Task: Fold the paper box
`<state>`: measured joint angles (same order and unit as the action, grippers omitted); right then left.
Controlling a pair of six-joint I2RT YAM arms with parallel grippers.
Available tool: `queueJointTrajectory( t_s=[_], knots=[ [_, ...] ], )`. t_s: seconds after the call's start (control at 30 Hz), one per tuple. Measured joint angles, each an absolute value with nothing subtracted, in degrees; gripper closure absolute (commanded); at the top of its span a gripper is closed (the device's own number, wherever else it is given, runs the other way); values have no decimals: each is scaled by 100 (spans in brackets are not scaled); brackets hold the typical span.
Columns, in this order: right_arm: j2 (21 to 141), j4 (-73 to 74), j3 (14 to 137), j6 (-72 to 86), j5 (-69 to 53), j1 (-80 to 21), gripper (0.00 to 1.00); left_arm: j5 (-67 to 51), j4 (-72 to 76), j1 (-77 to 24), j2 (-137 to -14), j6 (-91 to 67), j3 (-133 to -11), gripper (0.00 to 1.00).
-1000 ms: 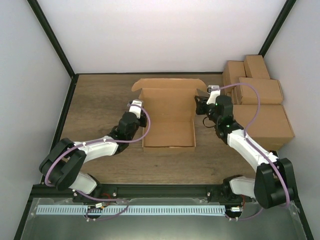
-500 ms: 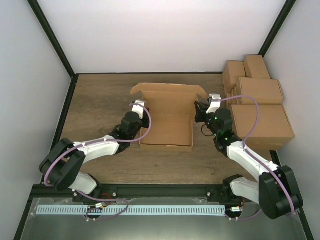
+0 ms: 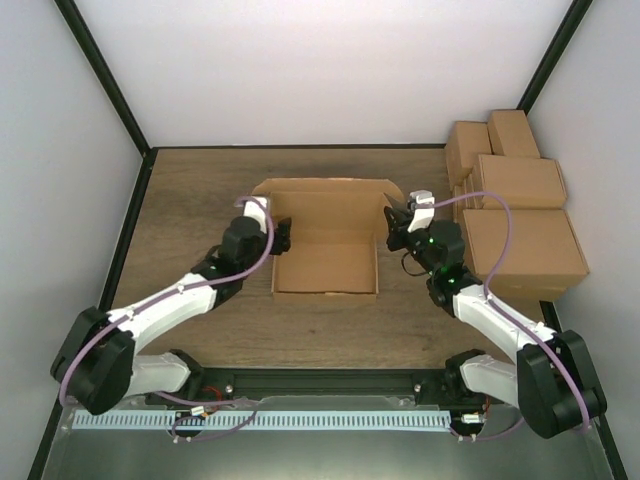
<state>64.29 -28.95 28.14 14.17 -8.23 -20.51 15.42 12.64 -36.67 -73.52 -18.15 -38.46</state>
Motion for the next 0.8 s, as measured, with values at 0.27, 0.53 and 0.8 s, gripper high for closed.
queueJointTrajectory(
  t_s=[0.27,0.53,0.8],
  knots=[
    [6595,-2921,2902,1216,-943,-2067,96,198,467,-2401,-6248,-1883,-3669,5],
    [6801,-2871,3079,1142,-1063,-2073,96,-823,-150,-2156,-6455,-1190,-4110,33],
    [6858,-2770,3181,1151,-1068,-2073,96,-1236,-711,-2156,-6971,-1015,-4823,39]
  ],
)
